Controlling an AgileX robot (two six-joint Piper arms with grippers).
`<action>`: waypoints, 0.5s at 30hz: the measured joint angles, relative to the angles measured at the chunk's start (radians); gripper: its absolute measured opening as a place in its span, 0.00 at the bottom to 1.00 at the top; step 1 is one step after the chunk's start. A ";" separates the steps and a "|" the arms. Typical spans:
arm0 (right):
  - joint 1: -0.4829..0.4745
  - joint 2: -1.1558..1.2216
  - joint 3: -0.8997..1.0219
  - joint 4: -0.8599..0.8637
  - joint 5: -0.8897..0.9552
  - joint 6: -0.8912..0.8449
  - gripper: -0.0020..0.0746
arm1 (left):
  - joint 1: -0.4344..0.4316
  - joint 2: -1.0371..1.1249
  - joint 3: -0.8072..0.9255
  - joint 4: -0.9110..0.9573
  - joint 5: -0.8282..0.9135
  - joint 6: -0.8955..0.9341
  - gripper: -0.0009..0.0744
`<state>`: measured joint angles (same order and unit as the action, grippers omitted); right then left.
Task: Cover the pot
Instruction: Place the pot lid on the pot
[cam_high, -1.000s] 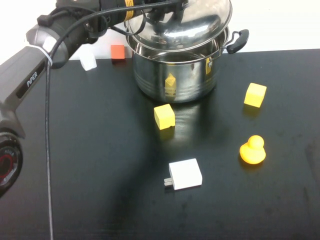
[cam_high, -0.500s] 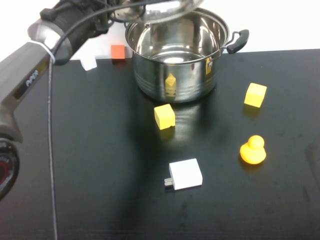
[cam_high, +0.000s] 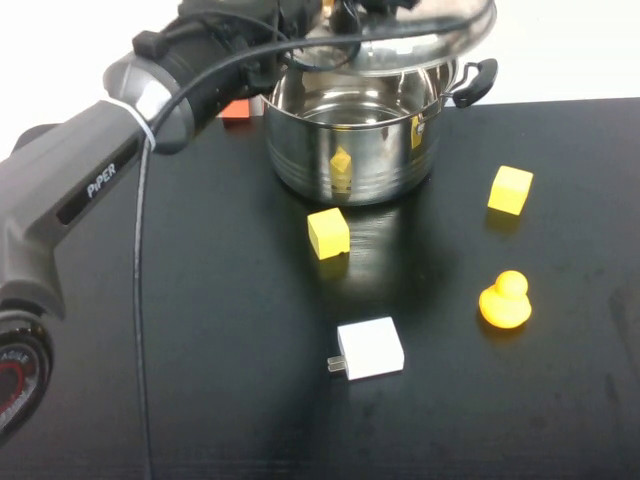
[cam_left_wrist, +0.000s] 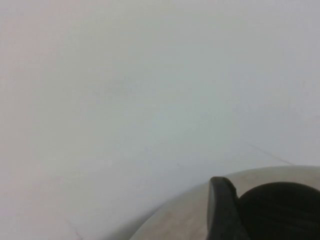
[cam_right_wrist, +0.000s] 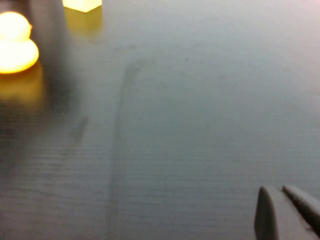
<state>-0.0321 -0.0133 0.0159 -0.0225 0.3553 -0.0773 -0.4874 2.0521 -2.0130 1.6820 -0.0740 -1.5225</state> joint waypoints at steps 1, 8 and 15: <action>0.000 0.000 0.000 0.000 0.000 0.000 0.02 | -0.002 0.000 0.004 0.005 -0.001 -0.001 0.45; 0.000 0.000 0.000 0.000 0.000 0.000 0.02 | -0.003 0.057 0.009 0.052 0.021 -0.002 0.45; 0.000 0.000 0.000 0.000 0.000 0.000 0.02 | 0.001 0.078 0.011 0.051 0.069 -0.002 0.45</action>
<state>-0.0321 -0.0133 0.0159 -0.0225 0.3553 -0.0773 -0.4862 2.1302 -2.0020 1.7326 -0.0054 -1.5249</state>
